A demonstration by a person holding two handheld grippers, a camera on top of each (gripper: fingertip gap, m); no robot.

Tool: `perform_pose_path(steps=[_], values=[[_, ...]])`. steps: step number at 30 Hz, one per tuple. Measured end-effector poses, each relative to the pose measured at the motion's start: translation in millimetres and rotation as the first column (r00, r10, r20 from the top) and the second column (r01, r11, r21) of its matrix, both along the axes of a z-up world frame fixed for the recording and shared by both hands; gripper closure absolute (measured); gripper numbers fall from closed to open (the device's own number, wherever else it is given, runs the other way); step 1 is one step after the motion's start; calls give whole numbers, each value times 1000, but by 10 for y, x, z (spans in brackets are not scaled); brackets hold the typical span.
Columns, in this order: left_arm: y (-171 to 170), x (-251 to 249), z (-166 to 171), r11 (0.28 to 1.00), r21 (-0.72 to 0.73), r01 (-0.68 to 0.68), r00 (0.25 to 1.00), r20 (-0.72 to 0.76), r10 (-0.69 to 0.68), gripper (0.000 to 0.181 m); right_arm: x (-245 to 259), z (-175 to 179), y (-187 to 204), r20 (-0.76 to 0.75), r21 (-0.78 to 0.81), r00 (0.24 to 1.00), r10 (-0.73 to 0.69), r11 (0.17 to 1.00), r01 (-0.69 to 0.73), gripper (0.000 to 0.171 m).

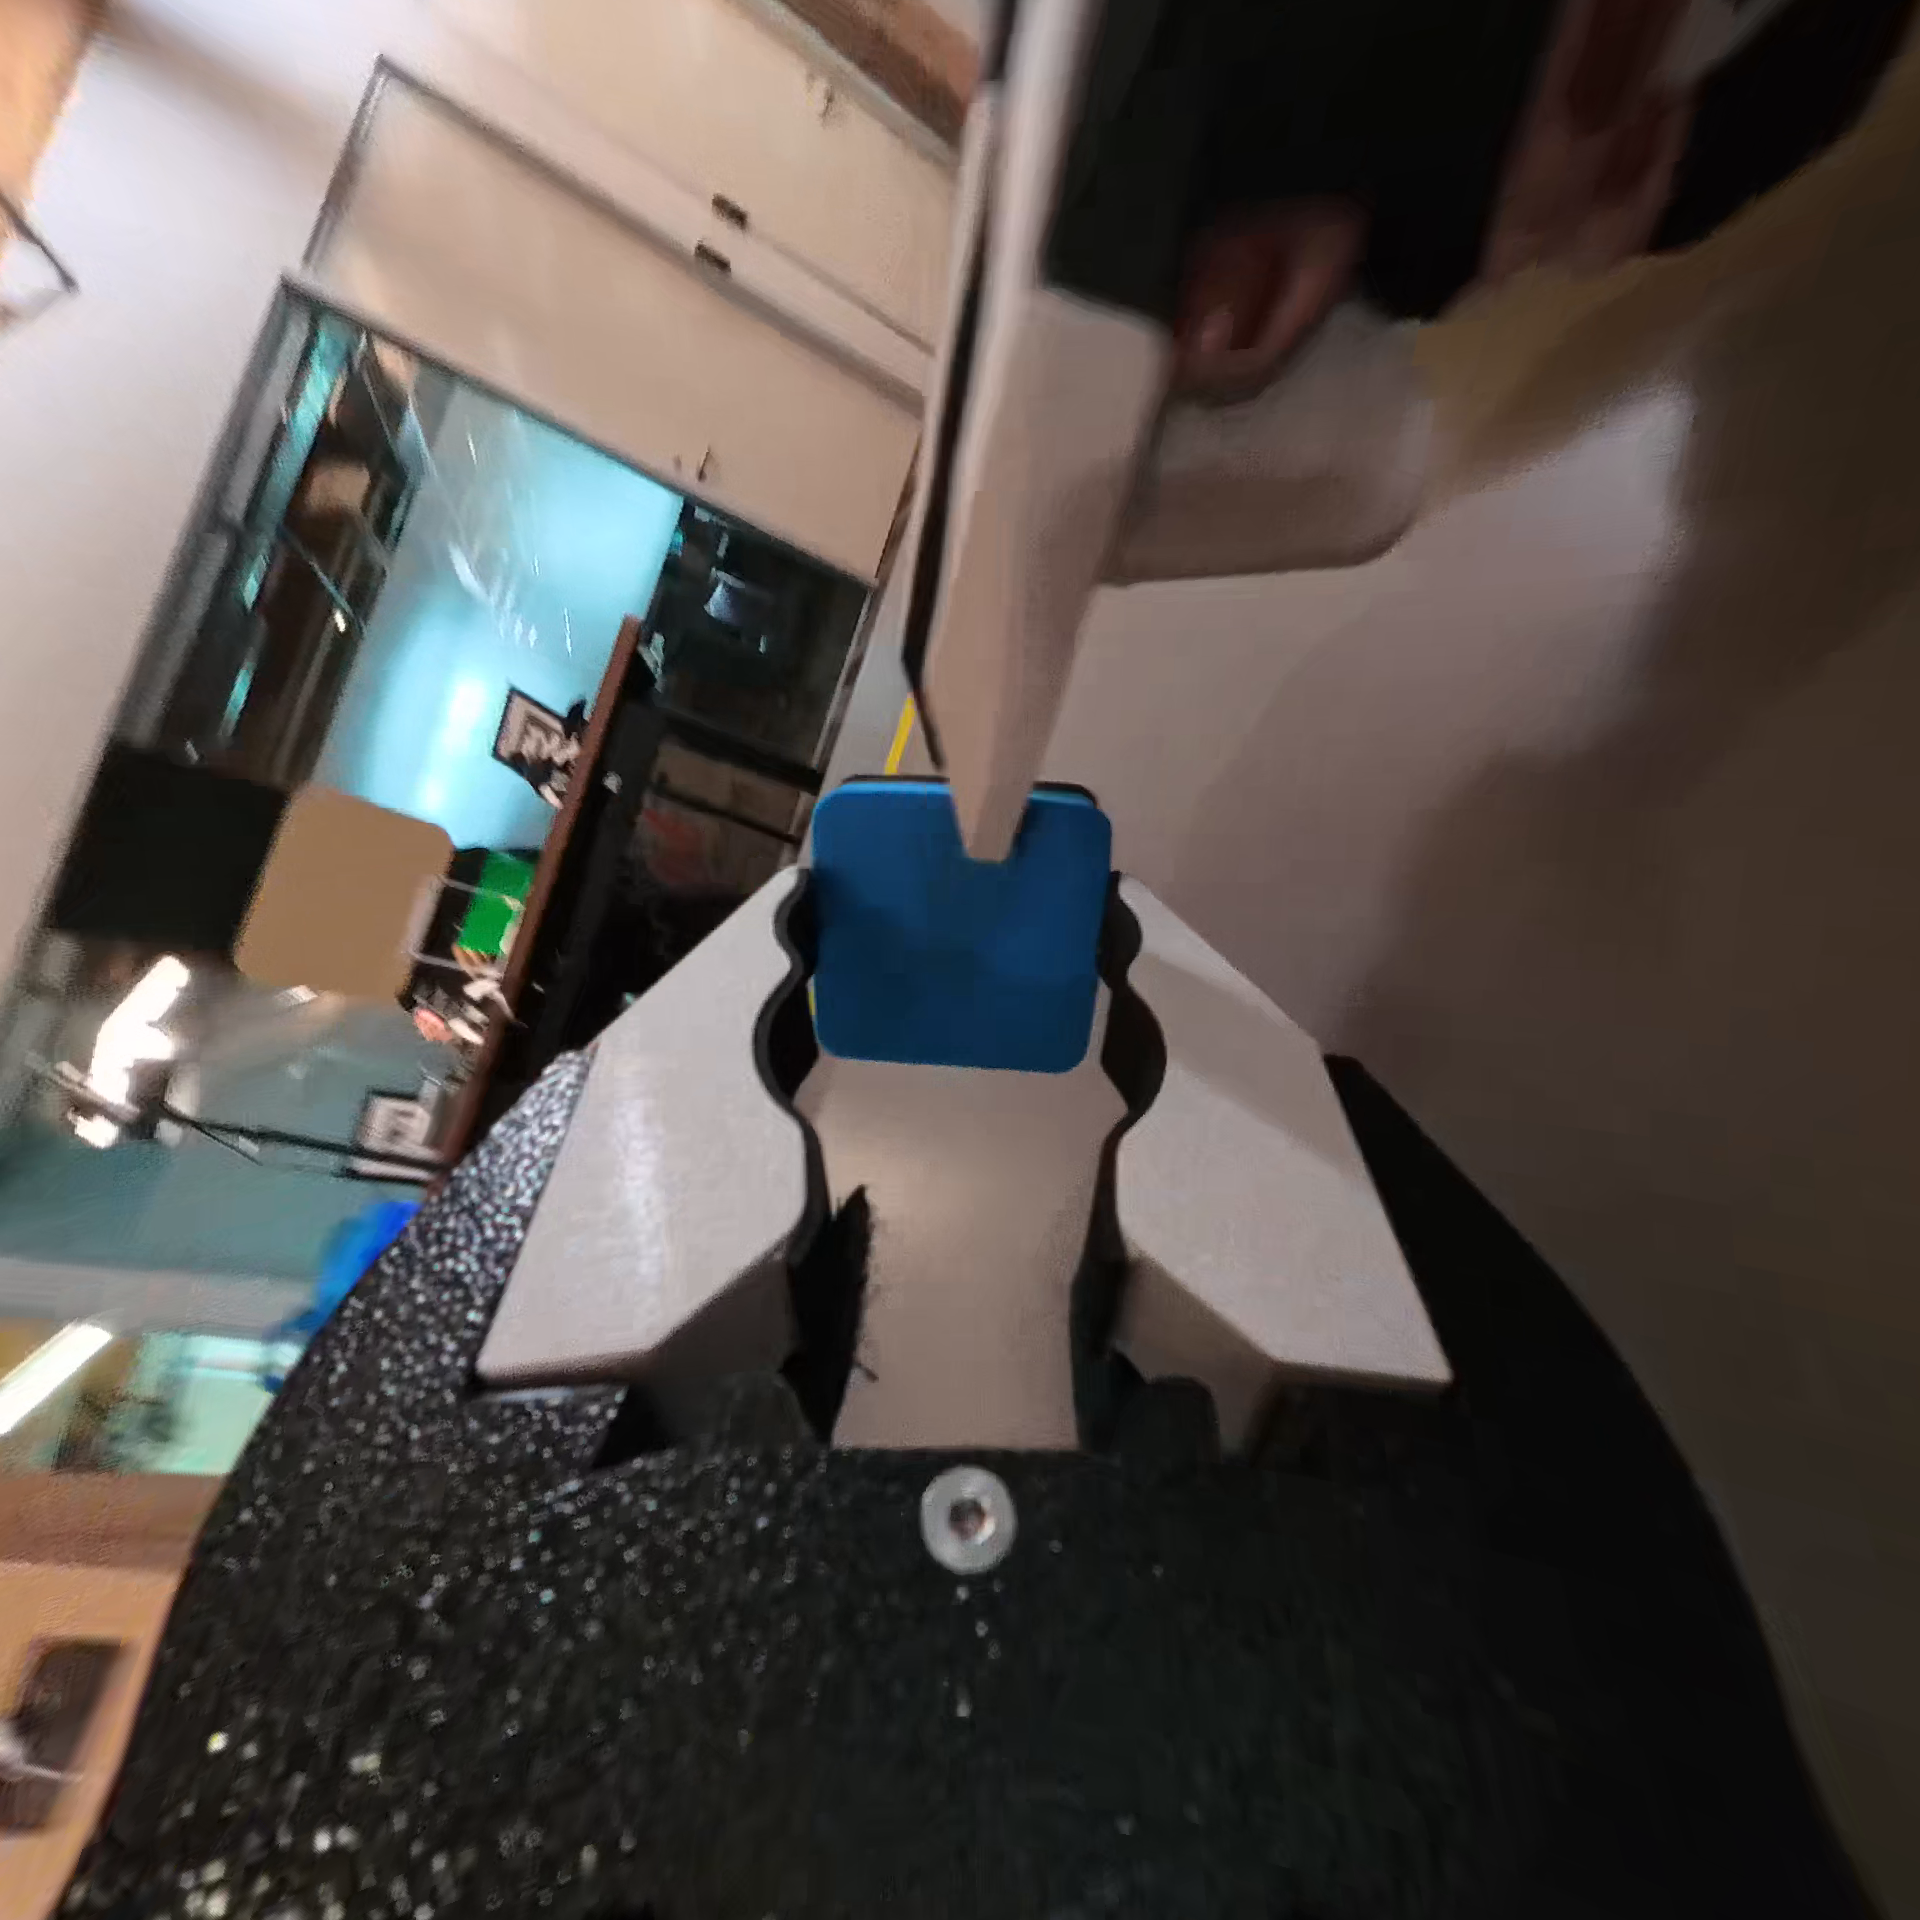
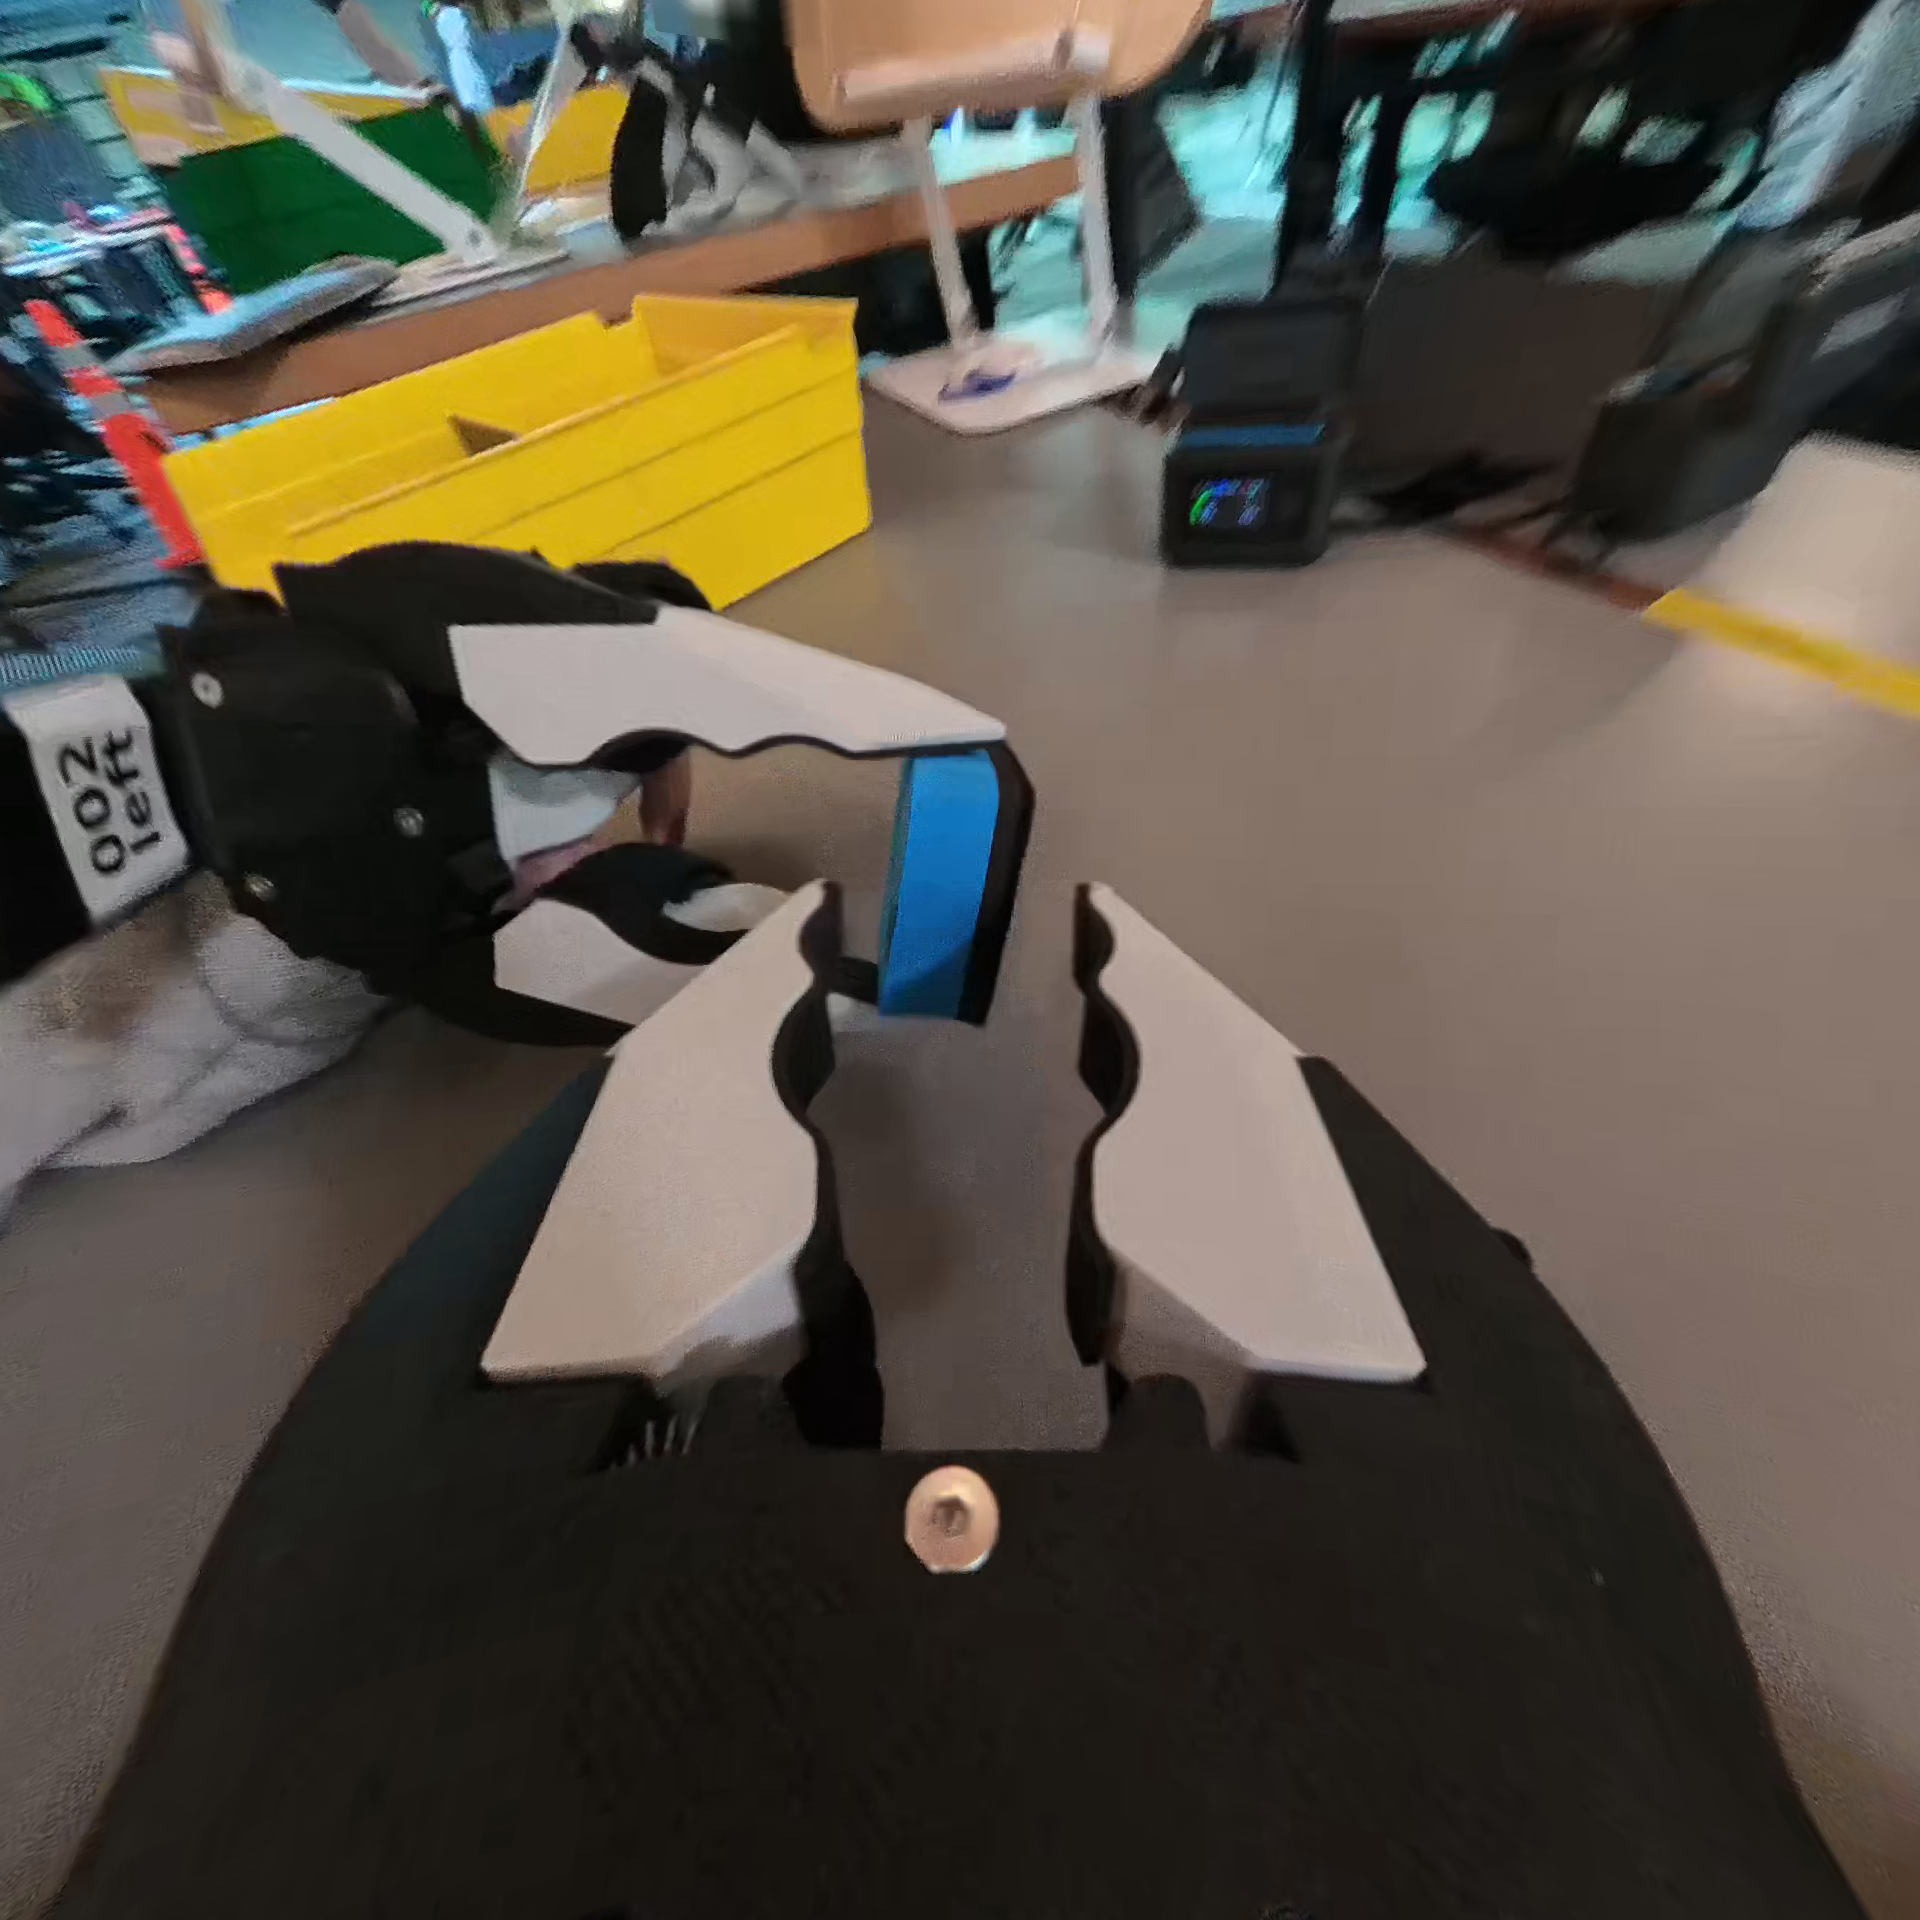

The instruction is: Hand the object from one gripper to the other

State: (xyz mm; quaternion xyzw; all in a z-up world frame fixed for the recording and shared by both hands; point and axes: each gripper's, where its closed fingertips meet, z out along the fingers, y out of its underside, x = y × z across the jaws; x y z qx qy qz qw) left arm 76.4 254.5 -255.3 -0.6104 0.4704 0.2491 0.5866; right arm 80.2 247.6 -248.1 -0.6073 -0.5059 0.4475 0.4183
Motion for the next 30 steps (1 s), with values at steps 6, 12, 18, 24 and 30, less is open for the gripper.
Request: perform_pose_path(steps=[6, 12, 18, 24, 30], values=[[-162, -161, 649, 962, 27, 271, 507, 845, -167, 129, 42, 340, 45, -179, 382, 982, -67, 915, 132, 115], [-560, -569, 1233, 623, 561, 546, -622, 769, -147, 130, 9, 670, -283, -337, 813, 937, -90, 475, 337, 111], [-531, -152, 1119, 532, 510, 676, -615, 788, 25, 130, -86, 766, -509, -370, 895, 924, -102, 229, 383, 115], [-468, 125, 947, 488, 411, 770, -545, 821, 168, 129, -43, 805, -451, -374, 891, 917, -140, 221, 398, 147], [-309, -81, 787, 653, 247, 716, -370, 927, 56, 110, 57, 765, -145, -298, 649, 941, -160, 689, 323, 150]])
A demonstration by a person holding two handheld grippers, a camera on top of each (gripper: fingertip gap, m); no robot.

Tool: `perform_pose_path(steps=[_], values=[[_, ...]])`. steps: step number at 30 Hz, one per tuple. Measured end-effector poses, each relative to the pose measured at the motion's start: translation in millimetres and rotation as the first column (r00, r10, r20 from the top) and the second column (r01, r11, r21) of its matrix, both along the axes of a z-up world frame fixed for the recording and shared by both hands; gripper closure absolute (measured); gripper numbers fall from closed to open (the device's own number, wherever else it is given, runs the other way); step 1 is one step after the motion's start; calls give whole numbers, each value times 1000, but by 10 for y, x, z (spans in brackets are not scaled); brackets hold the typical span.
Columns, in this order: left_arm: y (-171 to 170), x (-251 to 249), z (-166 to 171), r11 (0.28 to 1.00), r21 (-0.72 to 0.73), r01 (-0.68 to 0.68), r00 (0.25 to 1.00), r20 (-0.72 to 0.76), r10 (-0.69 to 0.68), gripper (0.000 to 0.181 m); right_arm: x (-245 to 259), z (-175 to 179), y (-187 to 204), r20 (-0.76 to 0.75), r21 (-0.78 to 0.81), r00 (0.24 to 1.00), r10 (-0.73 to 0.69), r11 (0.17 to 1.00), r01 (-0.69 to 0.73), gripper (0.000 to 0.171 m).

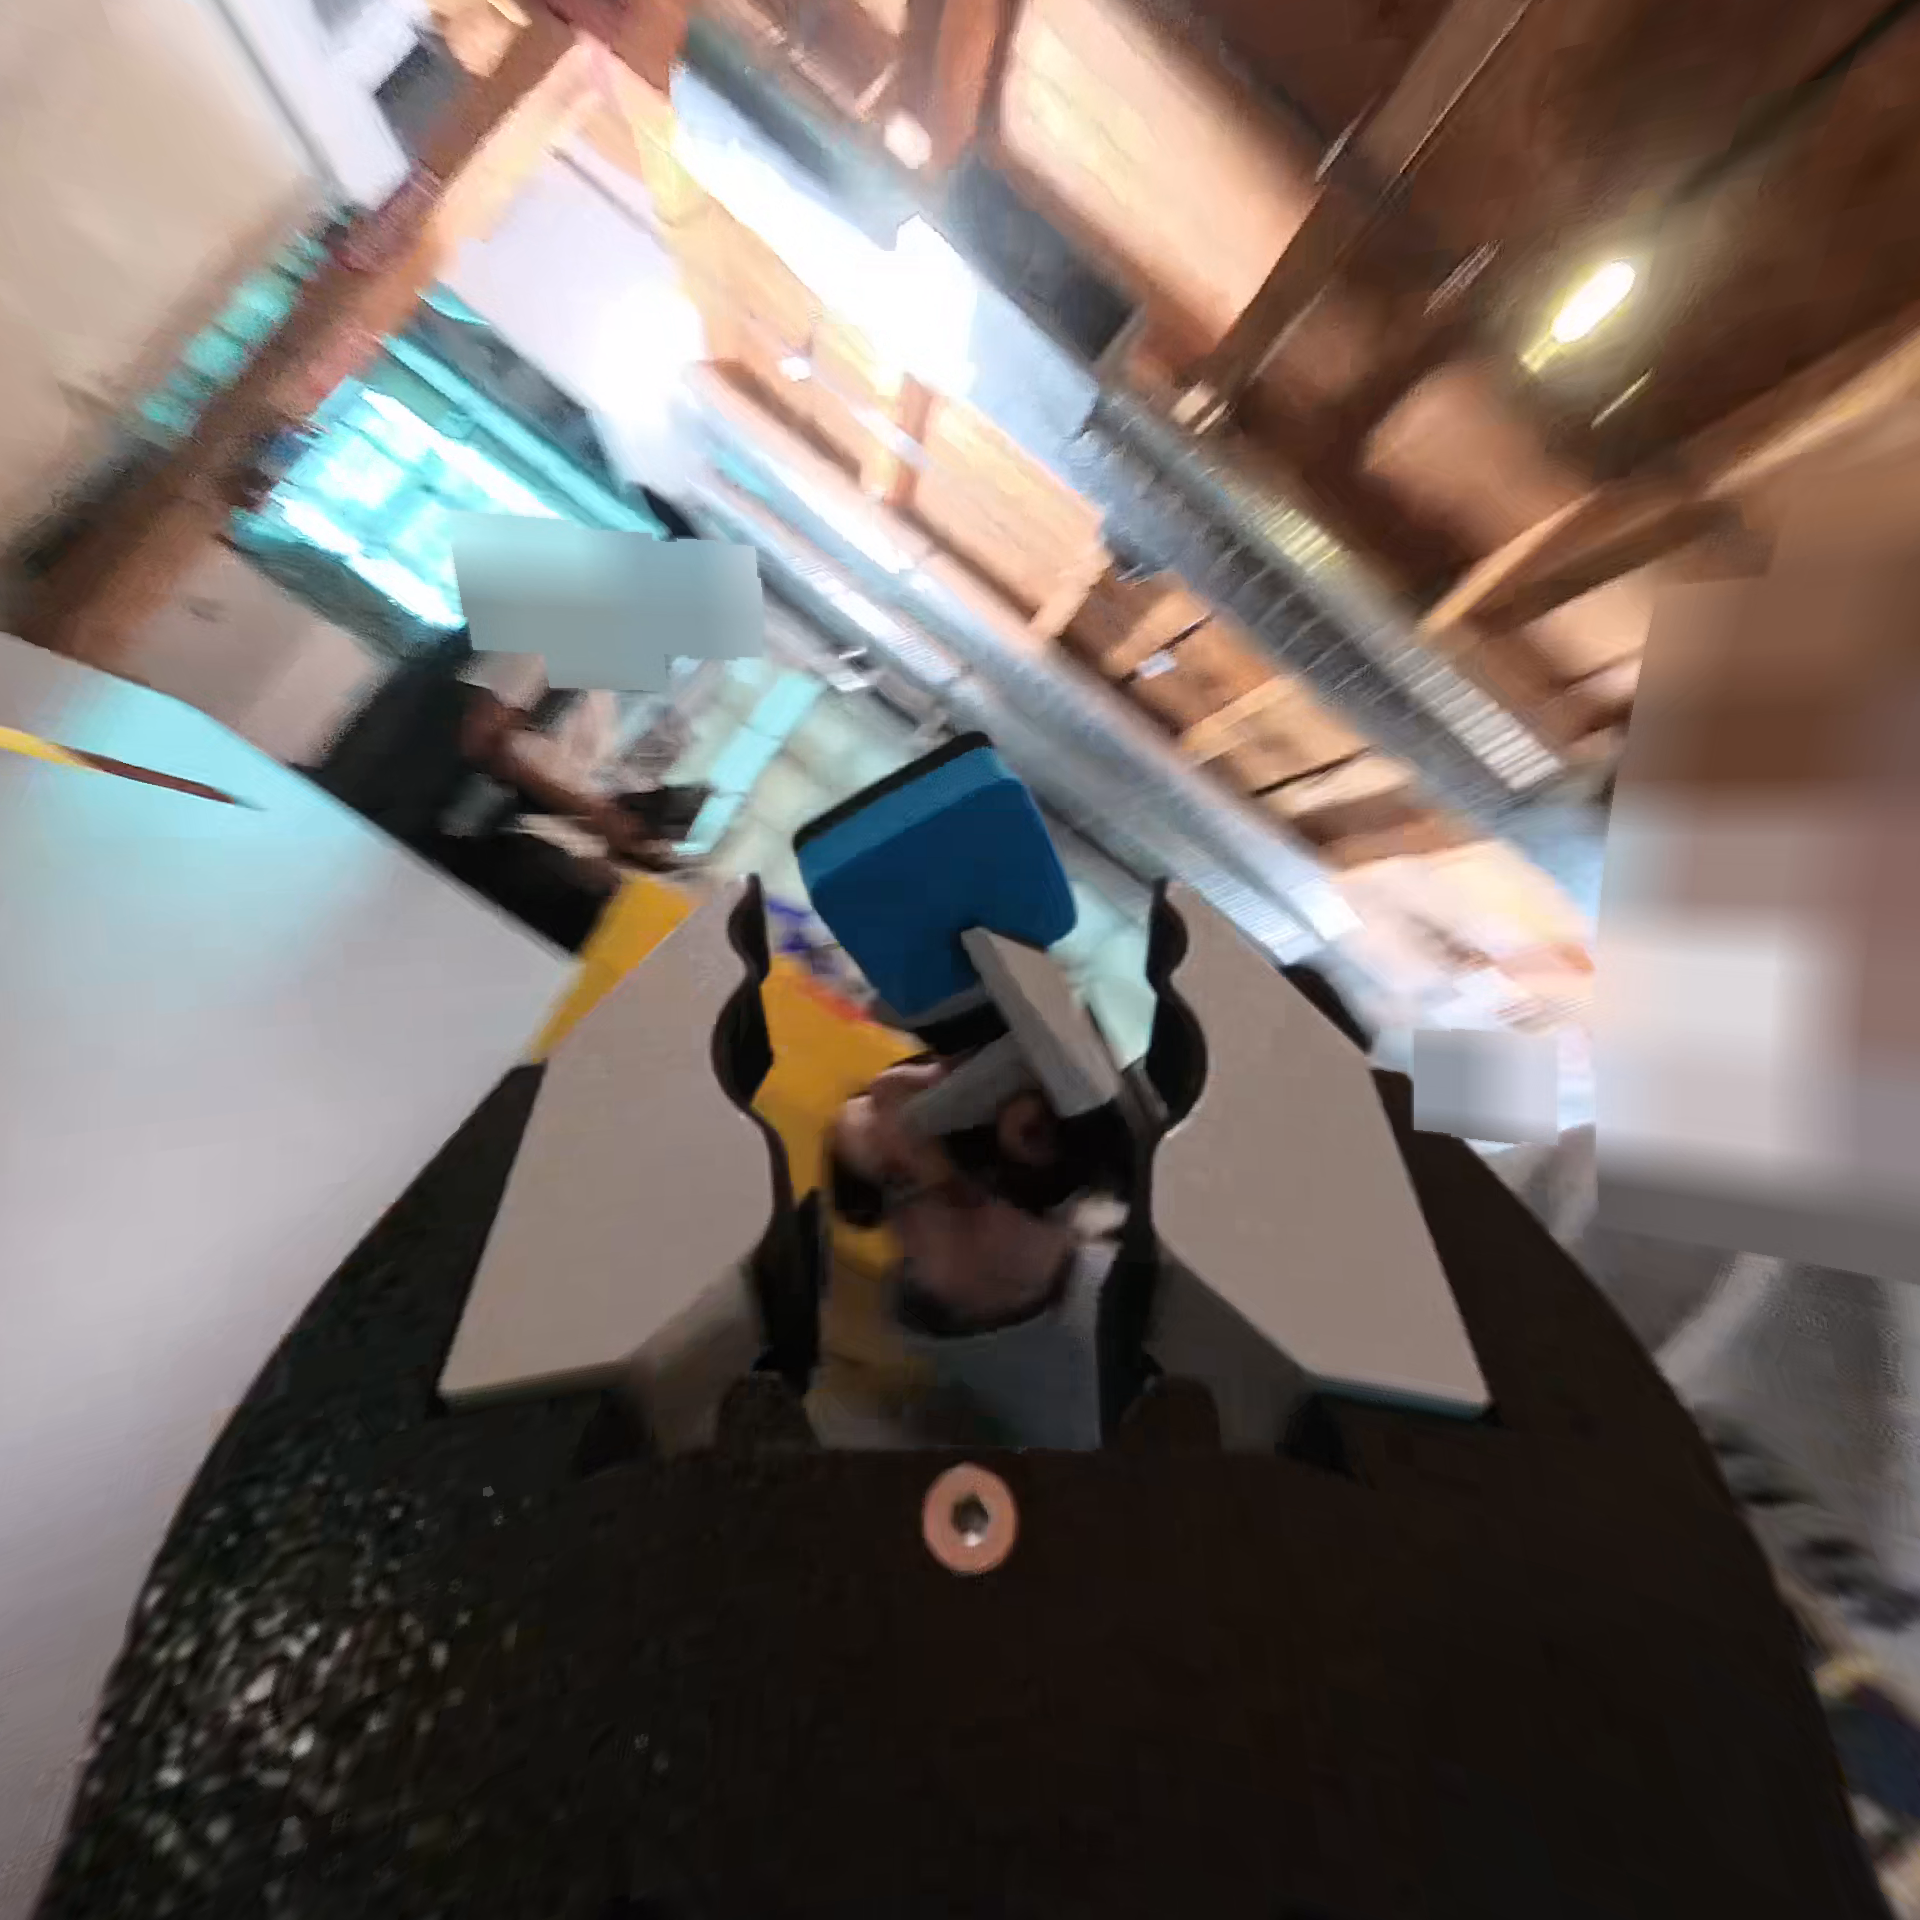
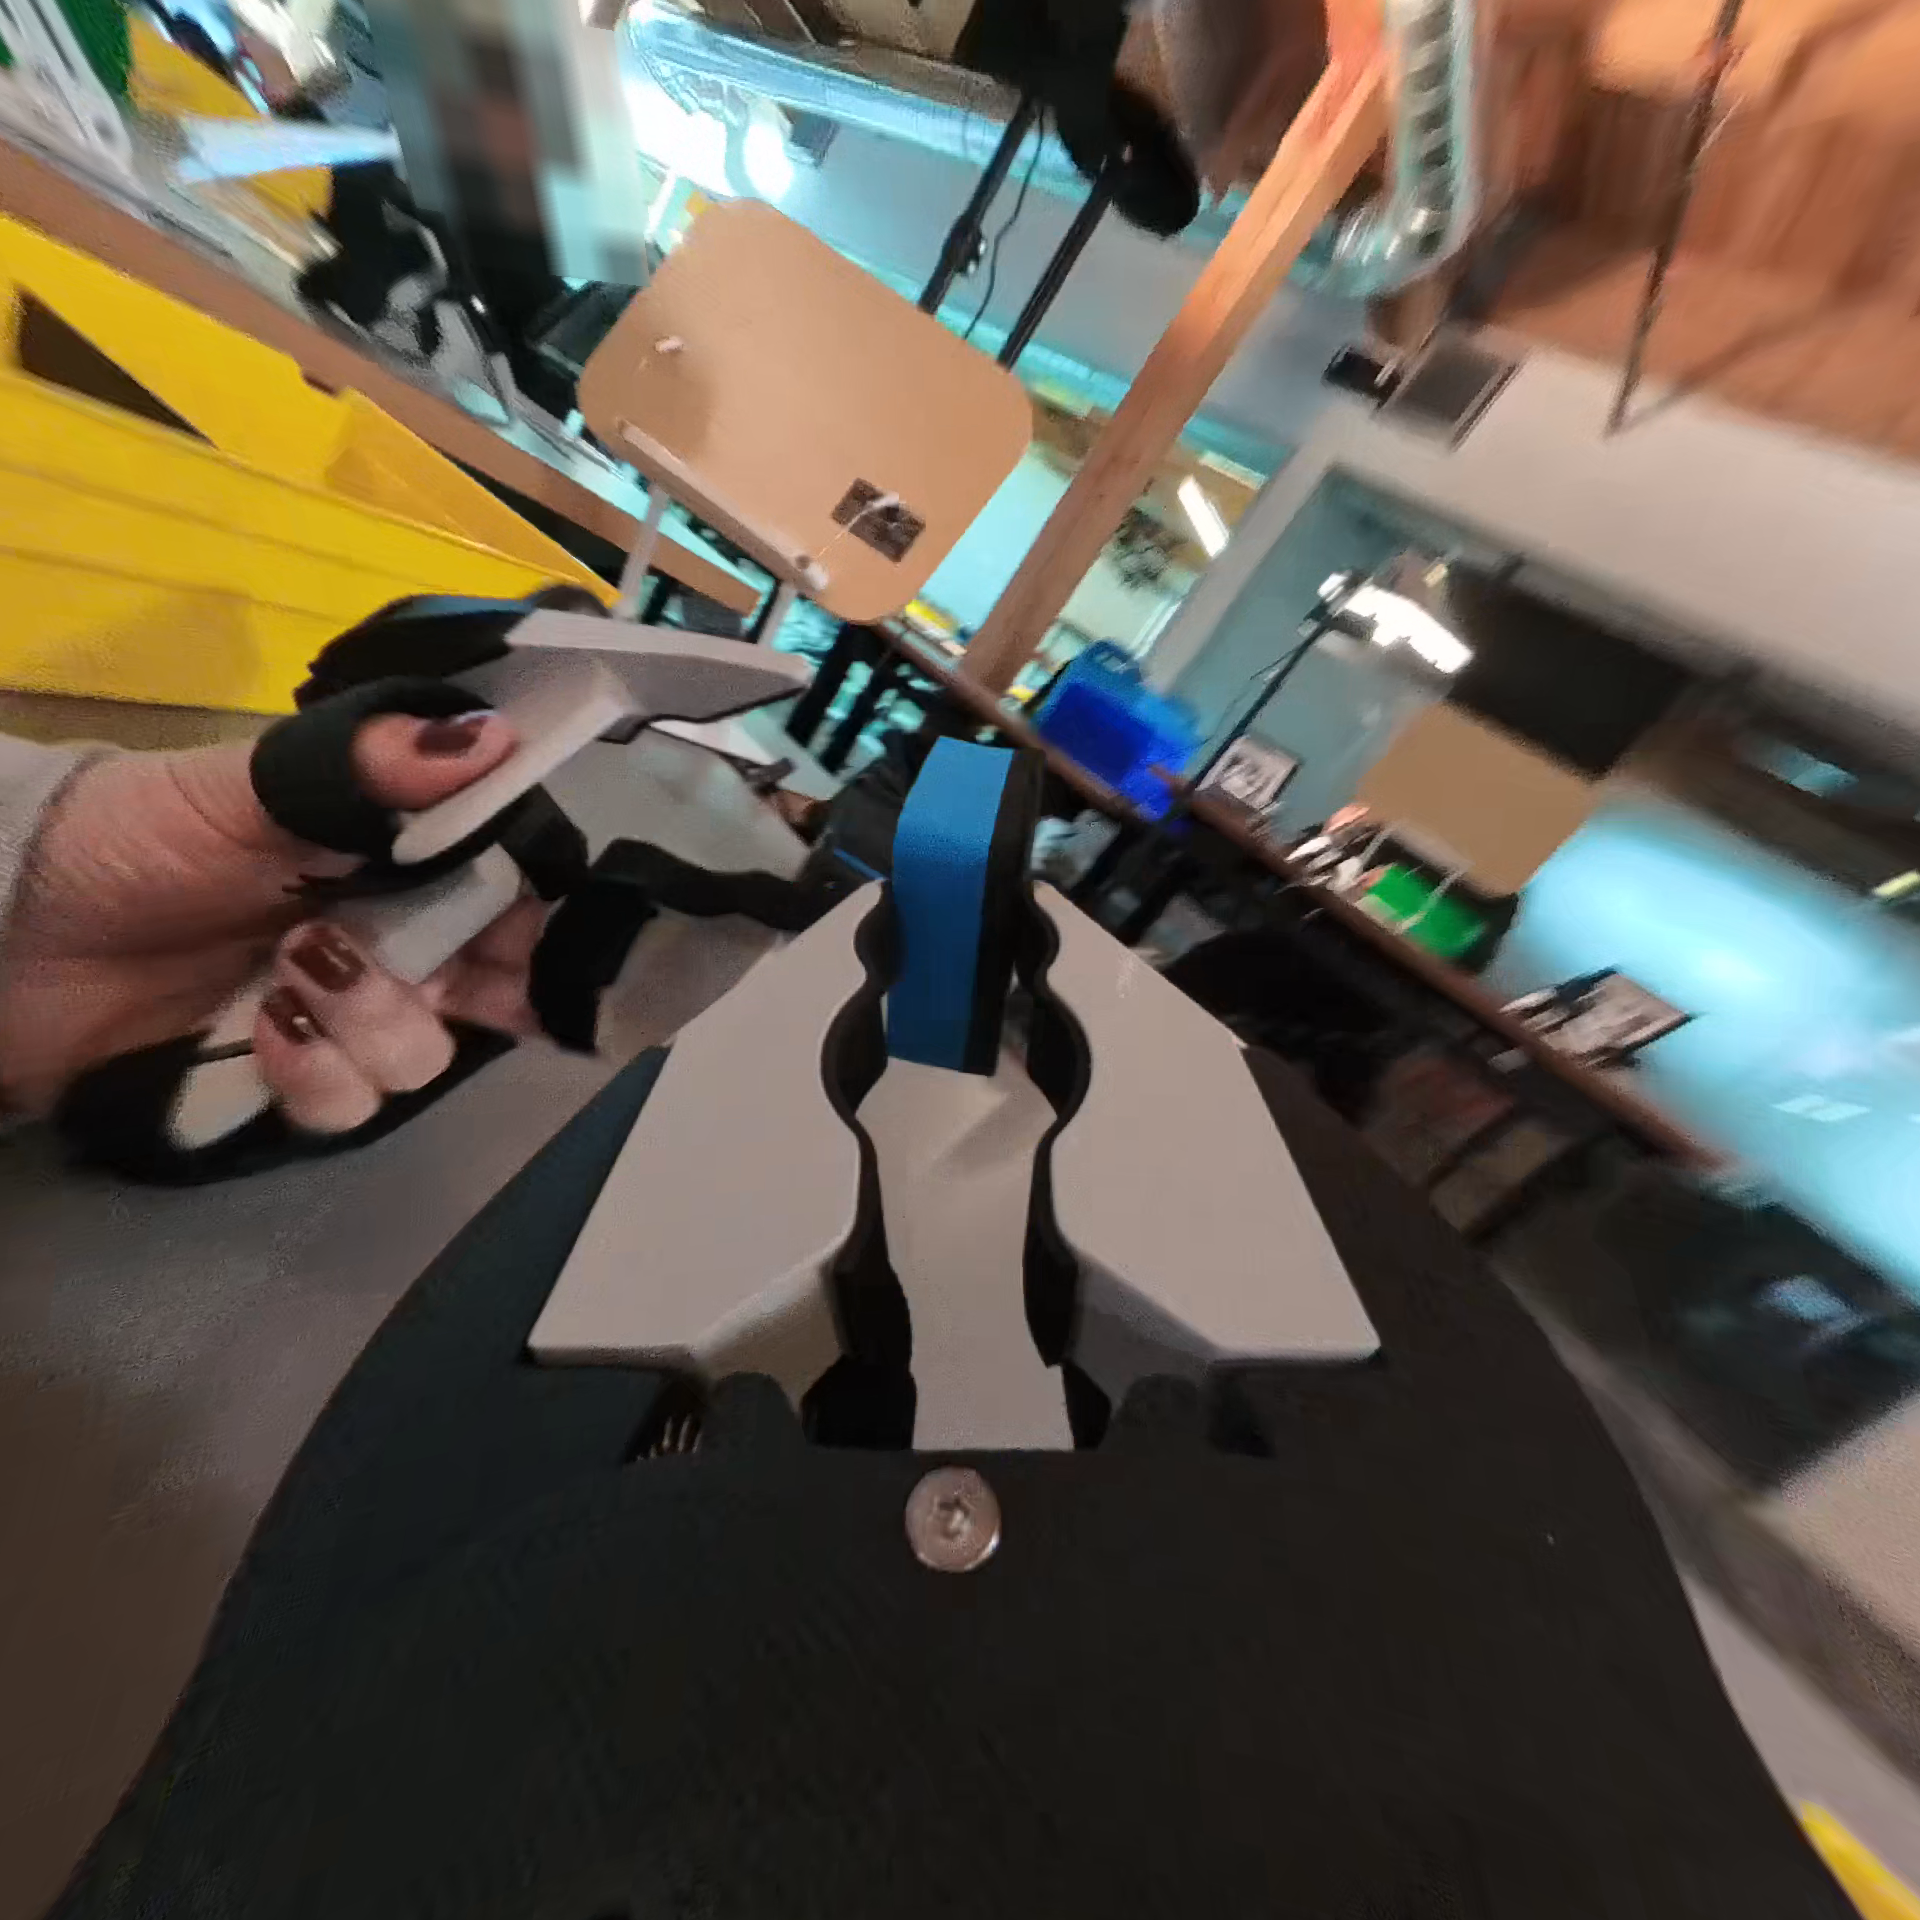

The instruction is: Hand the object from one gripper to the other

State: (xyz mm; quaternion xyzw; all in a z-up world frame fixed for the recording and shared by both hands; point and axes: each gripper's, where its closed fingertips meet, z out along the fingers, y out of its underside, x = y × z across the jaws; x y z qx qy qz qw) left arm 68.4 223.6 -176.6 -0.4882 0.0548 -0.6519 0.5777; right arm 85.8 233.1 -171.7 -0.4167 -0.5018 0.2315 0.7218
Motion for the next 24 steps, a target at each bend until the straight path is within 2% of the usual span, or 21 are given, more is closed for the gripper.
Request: perform_pose_path(steps=[1, 2, 3, 4, 5, 7, 8, 10, 12, 13, 15, 18, 20, 22, 23, 24], values=[[33, -15, -54, 995, 37, -96, 986, -137, 100, 104, 17, -49, 40, 11, -102, 999, 50, 994, -48, 150], [57, -22, -109, 976, 110, -189, 932, -292, 214, 99, 22, -107, 70, 19, -225, 994, 109, 969, -102, 150], [80, -33, -161, 938, 216, -270, 828, -446, 340, 94, 24, -152, 82, 9, -351, 985, 174, 923, -159, 150], [92, -49, -199, 881, 348, -320, 677, -567, 469, 88, 27, -183, 72, -18, -468, 970, 243, 855, -223, 150], [93, -60, -229, 810, 487, -327, 495, -642, 586, 82, 39, -204, 60, -59, -570, 952, 301, 773, -279, 150], [87, -55, -315, 684, 691, -232, 131, -675, 726, 81, 64, -256, 25, -140, -732, 911, 388, 579, -359, 150], [80, -19, -367, 644, 748, -160, 2, -652, 758, 82, 78, -278, 22, -184, -790, 895, 405, 481, -380, 150], [58, 89, -423, 557, 830, -13, -170, -551, 817, 87, 98, -328, 46, -275, -873, 874, 401, 275, -402, 150], [56, 131, -408, 456, 883, 109, -313, -405, 859, 101, 119, -359, 11, -373, -898, 830, 415, 62, -435, 150], [56, 149, -405, 418, 893, 167, -364, -338, 868, 106, 127, -374, 11, -413, -896, 815, 407, -23, -443, 150], [42, 236, -482, 396, 879, 266, -394, -275, 877, 120, 135, -402, 4, -471, -880, 789, 394, -143, -454, 150], [36, 302, -531, 369, 863, 345, -429, -205, 880, 152, 116, -447, 9, -502, -865, 781, 371, -220, -452, 150], [70, 272, -552, 391, 856, 339, -455, -215, 864, 155, 99, -465, 29, -497, -868, 786, 367, -198, -456, 150], [110, 222, -567, 446, 857, 260, -446, -304, 842, 156, 75, -470, 83, -481, -874, 802, 354, -127, -468, 143], [119, 202, -566, 480, 855, 198, -409, -373, 833, 156, 70, -454, 125, -478, -873, 809, 341, -85, -480, 130], [119, 194, -571, 533, 838, 117, -332, -473, 816, 157, 79, -427, 158, -479, -868, 812, 335, -40, -495, 121]])
